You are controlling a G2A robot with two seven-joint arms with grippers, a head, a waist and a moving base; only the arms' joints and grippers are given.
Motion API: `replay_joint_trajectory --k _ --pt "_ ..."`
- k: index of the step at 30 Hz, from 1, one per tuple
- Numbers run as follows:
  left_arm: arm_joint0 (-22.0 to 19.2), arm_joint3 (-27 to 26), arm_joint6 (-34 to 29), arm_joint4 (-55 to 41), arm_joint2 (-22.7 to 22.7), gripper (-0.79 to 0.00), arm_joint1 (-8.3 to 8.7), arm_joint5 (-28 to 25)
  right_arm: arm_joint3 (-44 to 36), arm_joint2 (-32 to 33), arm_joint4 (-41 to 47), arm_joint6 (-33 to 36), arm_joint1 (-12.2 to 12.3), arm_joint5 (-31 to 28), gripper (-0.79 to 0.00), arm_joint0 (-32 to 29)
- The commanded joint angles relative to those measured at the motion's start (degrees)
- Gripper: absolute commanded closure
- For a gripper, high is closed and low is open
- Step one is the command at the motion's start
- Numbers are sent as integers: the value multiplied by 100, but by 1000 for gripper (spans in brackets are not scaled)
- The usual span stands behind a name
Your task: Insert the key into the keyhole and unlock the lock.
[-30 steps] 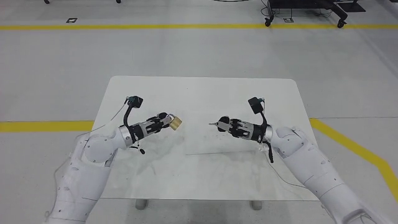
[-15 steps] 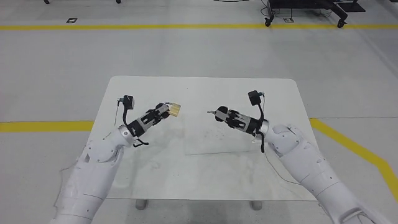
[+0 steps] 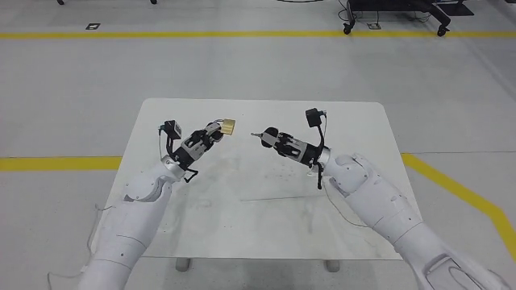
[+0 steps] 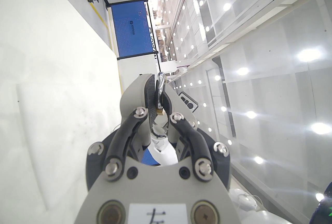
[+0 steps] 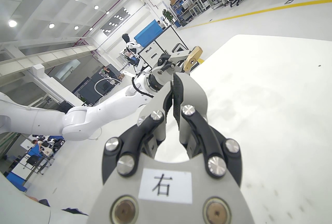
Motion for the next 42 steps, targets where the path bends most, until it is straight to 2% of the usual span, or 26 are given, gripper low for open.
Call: replay_joint_trajectory --k 1,5,14,22,31,33,35,37,38,40,42 --pt "45 -103 151 208 19 0 0 -83 0 0 0 0 0 0 0 0" --pt "113 -345 615 1209 209 0 -19 -696 -21 51 436 -493 -94 286 0 -67" --pt "258 -446 709 1188 406 0 -97 -1544 558 -329 1194 -570 -460 524 0 337" --pt "240 -396 1105 1618 422 0 -127 -1676 1059 -732 1666 -284 -835 331 0 676" --pt "239 -390 1301 1782 421 0 -150 -1680 1503 -810 2099 104 -1069 -23 0 868" --pt "239 -367 1320 1722 416 0 -157 -1603 1580 -772 2095 86 -1095 -75 0 891" --pt "225 -292 1359 1510 397 0 -169 -1296 1674 -665 2043 -43 -1100 -196 0 902" --pt "179 -207 1257 1121 405 0 -189 -797 1732 -574 1835 -171 -1082 -263 0 913" --pt "110 -114 1095 760 393 0 -201 -384 1746 -494 1576 -324 -1058 -295 0 911" --pt "-1 6 769 256 378 0 -220 119 1689 -363 1181 -591 -1015 -288 0 858" --pt "-66 99 504 -167 359 0 -239 393 1583 -258 819 -768 -969 -251 0 791"
